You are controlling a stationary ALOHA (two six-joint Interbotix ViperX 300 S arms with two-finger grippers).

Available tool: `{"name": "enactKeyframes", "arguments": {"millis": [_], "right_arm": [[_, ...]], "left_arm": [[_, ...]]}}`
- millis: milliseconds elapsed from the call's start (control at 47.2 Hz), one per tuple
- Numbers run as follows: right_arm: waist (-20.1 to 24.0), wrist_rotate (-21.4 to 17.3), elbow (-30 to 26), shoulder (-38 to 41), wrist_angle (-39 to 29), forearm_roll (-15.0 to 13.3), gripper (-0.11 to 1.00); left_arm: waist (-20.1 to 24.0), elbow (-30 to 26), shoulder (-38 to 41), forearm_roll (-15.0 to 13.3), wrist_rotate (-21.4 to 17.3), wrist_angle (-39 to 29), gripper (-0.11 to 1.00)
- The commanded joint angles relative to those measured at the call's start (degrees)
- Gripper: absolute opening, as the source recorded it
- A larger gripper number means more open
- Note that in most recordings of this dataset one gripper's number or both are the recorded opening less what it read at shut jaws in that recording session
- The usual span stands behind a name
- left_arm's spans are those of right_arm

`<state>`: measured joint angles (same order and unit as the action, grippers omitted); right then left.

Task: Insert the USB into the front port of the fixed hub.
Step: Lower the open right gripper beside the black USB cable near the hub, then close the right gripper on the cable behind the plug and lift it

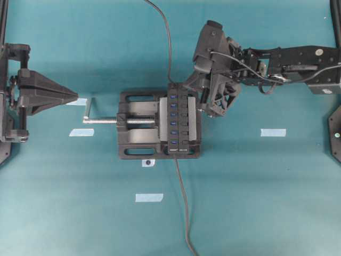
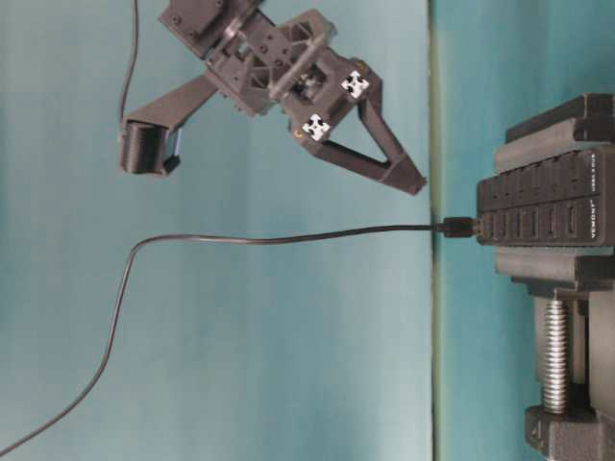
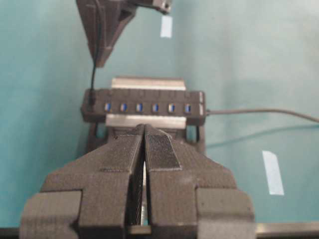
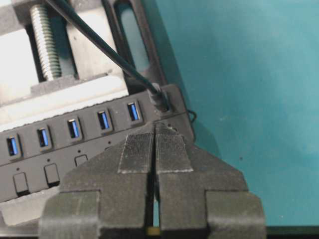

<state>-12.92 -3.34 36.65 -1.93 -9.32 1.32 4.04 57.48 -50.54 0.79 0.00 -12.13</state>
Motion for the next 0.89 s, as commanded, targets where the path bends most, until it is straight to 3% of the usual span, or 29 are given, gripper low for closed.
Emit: {"name": "enactKeyframes", "arguments": {"millis": [0, 127, 233, 339, 488, 551, 869], "right_arm": [[-0.1, 0.3, -1.5, -0.7, 0.5, -0.1, -0.02], [-0.1, 0.4, -1.4, -0.7, 0.4, -0.1, 0.03], [-0.1, 0.4, -1.5, -0.7, 0.4, -0.1, 0.15], [-0.1, 0.4, -1.5, -0.7, 0.4, -0.1, 0.38], [0.1, 2.2, -1.6, -0.3, 0.3, -0.7, 0.79], [0.4, 3.6, -2.1, -0.1, 0.2, -0.8, 0.90], [0.6, 5.9, -4.2, 2.0, 0.0, -0.8, 0.85]], "left_arm": [[0.2, -0.8, 0.1, 0.1, 0.1, 0.3, 0.00], [0.2, -0.7, 0.1, 0.1, 0.0, 0.3, 0.00], [0.2, -0.7, 0.2, 0.2, 0.0, 0.3, 0.00], [0.2, -0.8, 0.1, 0.1, 0.0, 0.3, 0.00], [0.2, -0.7, 0.2, 0.1, 0.0, 0.3, 0.00], [0.2, -0.7, 0.2, 0.1, 0.0, 0.3, 0.00], [0.2, -0.7, 0.2, 0.1, 0.2, 0.3, 0.00]]}}
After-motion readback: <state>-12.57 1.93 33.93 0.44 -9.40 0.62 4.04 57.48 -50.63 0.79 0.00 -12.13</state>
